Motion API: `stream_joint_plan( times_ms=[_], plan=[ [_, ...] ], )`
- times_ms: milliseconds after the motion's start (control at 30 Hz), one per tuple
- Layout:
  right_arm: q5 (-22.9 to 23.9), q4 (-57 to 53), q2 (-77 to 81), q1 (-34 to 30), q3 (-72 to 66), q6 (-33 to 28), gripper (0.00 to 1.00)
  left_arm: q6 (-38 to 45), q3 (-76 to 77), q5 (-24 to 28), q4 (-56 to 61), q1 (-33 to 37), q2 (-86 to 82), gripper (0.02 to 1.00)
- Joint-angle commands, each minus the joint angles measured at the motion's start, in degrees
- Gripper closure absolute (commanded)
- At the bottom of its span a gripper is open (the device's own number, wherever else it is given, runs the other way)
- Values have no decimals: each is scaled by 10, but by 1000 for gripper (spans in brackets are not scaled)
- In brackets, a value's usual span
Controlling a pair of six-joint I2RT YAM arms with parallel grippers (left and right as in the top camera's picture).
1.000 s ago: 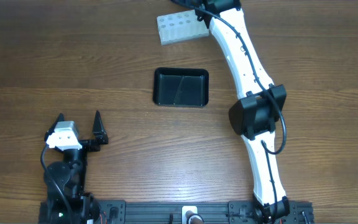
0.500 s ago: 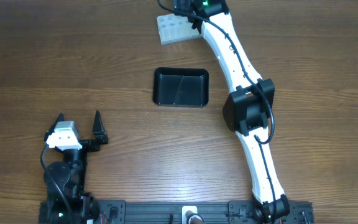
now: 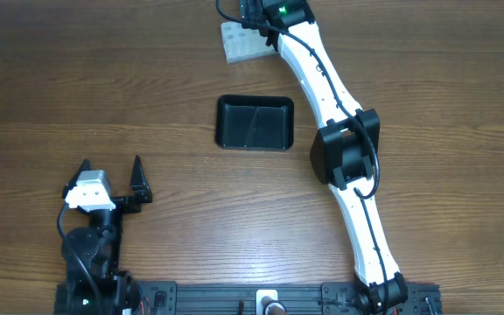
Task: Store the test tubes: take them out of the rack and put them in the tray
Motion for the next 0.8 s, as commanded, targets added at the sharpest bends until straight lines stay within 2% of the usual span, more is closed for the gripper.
stream_joint_plan(
  times_ms=[33, 167, 400, 800],
  plan=[
    [-5, 1, 16, 3, -3, 8, 38, 9, -2, 8, -2, 3, -4, 23],
    [-5, 7, 16, 3, -3, 8, 152, 9, -2, 8, -2, 3, -4, 20],
    [-5, 7, 18, 3, -3, 8, 272, 9, -2, 8, -2, 3, -4, 20],
    [10, 1, 20, 5, -3, 8, 645, 9, -2, 8, -2, 3, -4, 18]
  ],
)
